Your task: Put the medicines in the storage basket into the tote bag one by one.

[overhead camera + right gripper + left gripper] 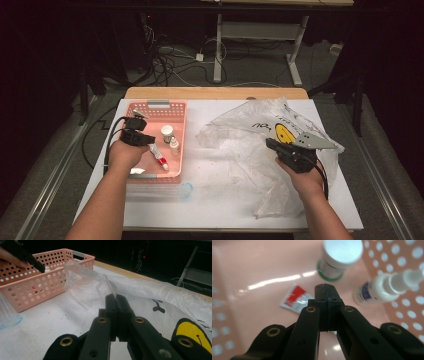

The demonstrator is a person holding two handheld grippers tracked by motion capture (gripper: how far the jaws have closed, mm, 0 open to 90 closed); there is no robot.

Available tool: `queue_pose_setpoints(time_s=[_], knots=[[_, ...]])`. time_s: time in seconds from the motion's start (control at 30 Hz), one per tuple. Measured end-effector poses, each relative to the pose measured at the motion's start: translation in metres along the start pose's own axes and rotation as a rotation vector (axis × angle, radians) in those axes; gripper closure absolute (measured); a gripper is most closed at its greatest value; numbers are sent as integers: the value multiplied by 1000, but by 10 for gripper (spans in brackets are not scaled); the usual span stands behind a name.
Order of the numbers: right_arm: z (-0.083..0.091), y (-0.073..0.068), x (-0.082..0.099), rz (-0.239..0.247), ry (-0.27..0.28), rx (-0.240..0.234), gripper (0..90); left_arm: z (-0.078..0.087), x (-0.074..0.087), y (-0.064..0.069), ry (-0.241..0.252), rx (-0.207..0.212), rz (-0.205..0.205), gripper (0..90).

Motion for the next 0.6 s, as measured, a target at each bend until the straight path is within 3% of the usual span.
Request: queue_pose_setpoints(time_s=[0.1,0.23,0.33,0.53,0.6], knots=[[1,1,0,-1,1,-1,900,-8,0,10,-45,17,-52,880],[0,1,1,0,-4,-3,900,-14,1,17,-83,-24,-95,880],[0,0,0,1,-1,-3,900,-15,1,20,-118,-21,-121,880],[0,0,1,-3,-4,-5,900,-20,5,18,-202,-34,-157,879],[0,0,1,-1,-5,-4,900,-21,6,13,-218,-79,-159,879]])
Point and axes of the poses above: each handheld gripper's, and its own axes: z roughly backward along the jaws, x roughly out of its underside, y roughly to its right, the point moved 7 cm from there along -z, roughly forward along the jaws, and after that the axes turned 15 degrees about -y, right-handed, at the moved point
